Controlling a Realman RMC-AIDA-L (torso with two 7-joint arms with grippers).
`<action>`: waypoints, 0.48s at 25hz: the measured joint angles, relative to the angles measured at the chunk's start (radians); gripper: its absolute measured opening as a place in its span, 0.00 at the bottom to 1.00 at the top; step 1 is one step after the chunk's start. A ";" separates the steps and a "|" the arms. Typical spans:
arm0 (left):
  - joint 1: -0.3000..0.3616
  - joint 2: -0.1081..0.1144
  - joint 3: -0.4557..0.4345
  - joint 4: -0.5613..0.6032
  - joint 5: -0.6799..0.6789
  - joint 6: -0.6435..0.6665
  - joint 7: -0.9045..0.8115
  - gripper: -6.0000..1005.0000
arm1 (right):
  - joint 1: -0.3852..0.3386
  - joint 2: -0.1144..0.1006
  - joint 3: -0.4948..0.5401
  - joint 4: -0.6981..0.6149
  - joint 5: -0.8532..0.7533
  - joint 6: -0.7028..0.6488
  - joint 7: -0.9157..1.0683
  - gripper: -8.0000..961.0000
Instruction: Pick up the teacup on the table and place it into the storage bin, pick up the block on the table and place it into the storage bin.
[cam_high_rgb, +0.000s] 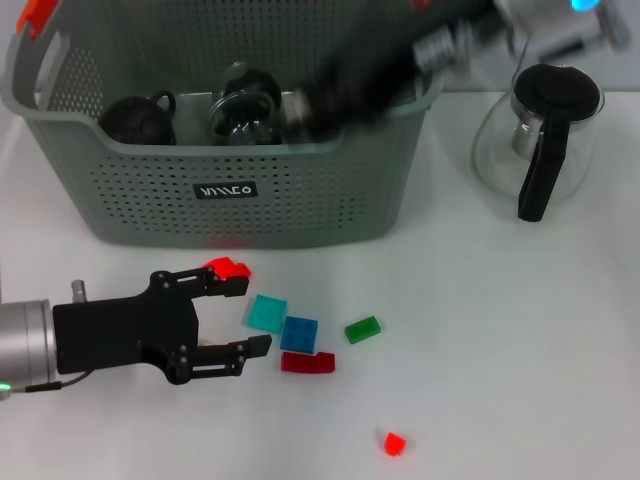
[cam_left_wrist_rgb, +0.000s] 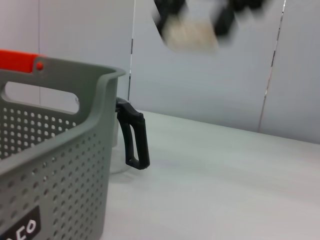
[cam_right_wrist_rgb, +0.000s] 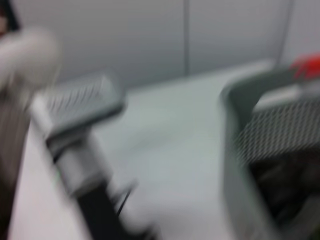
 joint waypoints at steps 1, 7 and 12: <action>-0.001 0.001 -0.001 0.000 0.000 0.000 0.000 0.76 | 0.009 0.000 0.027 -0.002 0.005 0.031 0.020 0.46; -0.007 0.004 -0.004 0.005 0.001 0.002 0.000 0.76 | 0.042 -0.004 0.045 0.102 -0.003 0.361 0.131 0.46; -0.008 0.005 0.000 0.016 0.001 0.012 -0.001 0.76 | 0.126 -0.010 0.024 0.324 -0.072 0.557 0.142 0.46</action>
